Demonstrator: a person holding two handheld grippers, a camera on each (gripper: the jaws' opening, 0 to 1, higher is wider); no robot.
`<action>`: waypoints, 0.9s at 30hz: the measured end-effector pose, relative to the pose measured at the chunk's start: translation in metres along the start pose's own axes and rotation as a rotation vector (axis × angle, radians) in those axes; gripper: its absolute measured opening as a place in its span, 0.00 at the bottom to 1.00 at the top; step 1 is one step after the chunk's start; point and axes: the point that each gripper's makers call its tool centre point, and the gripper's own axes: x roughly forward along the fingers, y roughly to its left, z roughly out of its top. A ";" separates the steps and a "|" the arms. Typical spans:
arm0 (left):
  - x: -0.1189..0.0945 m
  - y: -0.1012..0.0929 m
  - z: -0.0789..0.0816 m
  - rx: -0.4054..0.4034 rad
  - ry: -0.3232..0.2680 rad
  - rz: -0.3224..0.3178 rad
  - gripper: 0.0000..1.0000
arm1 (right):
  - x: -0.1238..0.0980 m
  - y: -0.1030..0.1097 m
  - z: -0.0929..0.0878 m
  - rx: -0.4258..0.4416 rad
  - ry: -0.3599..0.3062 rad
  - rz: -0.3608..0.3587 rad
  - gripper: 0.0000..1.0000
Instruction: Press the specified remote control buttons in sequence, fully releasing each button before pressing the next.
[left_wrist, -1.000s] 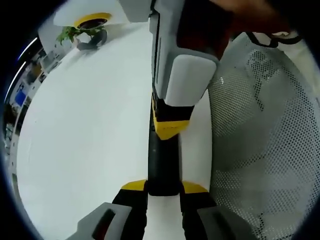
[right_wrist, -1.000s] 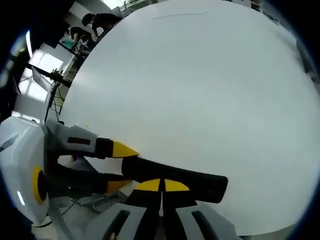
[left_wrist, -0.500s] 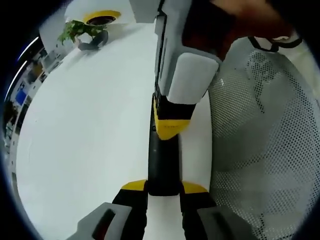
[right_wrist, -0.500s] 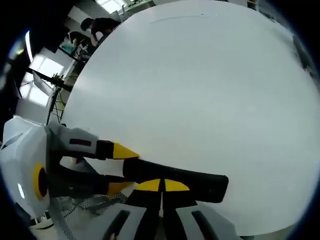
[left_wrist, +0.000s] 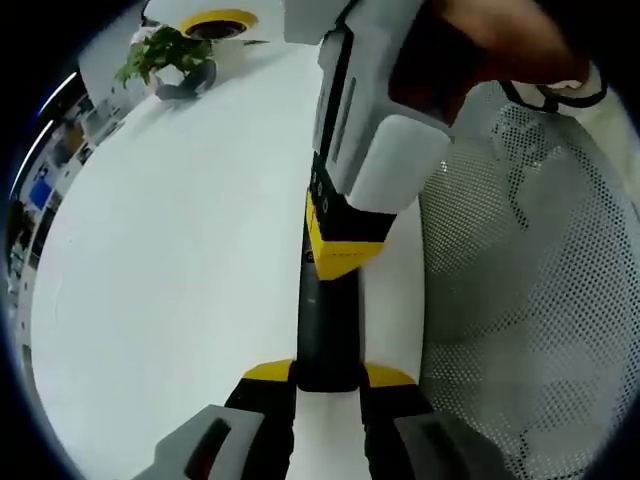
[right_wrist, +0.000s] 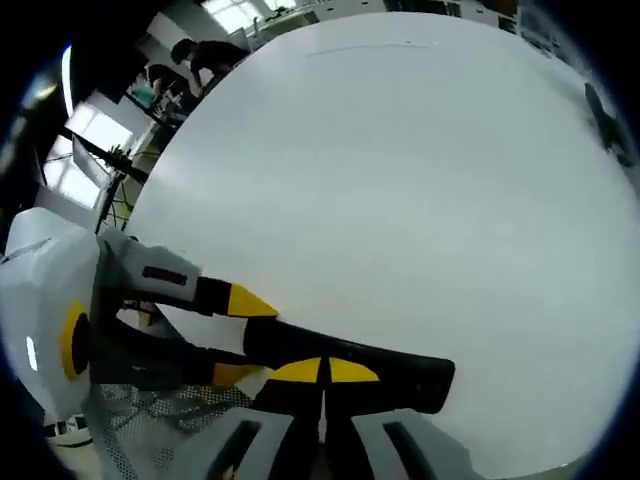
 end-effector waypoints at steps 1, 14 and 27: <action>0.000 0.000 0.000 0.001 -0.002 -0.003 0.24 | 0.000 0.000 0.000 -0.008 0.000 0.000 0.00; 0.000 0.000 0.000 -0.001 -0.006 0.000 0.24 | 0.003 -0.003 0.005 -0.033 -0.039 0.011 0.00; 0.000 0.000 0.000 -0.005 -0.022 0.002 0.24 | 0.004 0.009 0.005 0.007 -0.014 0.076 0.00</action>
